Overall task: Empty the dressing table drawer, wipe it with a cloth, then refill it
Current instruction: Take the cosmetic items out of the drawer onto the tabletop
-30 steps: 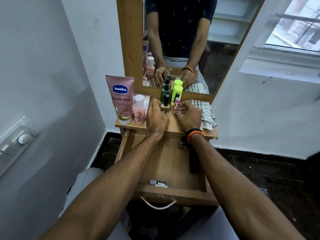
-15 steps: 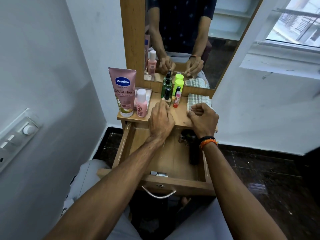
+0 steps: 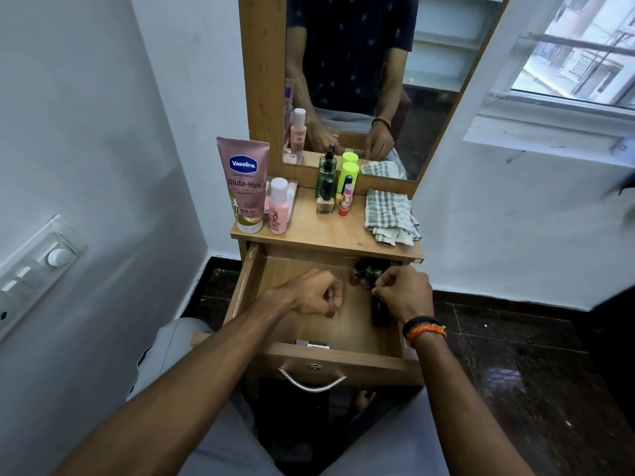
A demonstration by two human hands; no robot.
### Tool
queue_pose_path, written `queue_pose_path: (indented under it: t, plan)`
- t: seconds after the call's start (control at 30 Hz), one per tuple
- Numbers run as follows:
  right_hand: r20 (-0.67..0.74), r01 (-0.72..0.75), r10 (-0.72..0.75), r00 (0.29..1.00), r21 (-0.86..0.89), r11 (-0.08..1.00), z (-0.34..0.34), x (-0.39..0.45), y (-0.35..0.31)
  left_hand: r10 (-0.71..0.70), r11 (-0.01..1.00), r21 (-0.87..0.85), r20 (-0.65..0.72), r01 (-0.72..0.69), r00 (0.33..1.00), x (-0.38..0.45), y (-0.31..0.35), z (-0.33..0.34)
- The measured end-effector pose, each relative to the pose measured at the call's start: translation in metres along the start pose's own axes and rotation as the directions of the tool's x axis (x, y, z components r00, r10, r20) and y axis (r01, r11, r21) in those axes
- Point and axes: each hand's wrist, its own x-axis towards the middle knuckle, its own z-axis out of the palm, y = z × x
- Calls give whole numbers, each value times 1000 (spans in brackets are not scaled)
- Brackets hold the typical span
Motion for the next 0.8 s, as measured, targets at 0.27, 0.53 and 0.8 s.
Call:
queue_pose_path:
  t: [0.27,0.53,0.8]
  plan:
    - [67,11,12,998,-338,941,21,-18,-10,-101,995,49,283,91,954,-12,-12,15]
    - [112,-7,54,992,-379,925,31,-9,-15,-134,988,117,344,99,929,-16,-8,10]
    - [233,18,56,971,-304,952,40,-13,-12,-184,978,154,323,140,928,-27,-15,6]
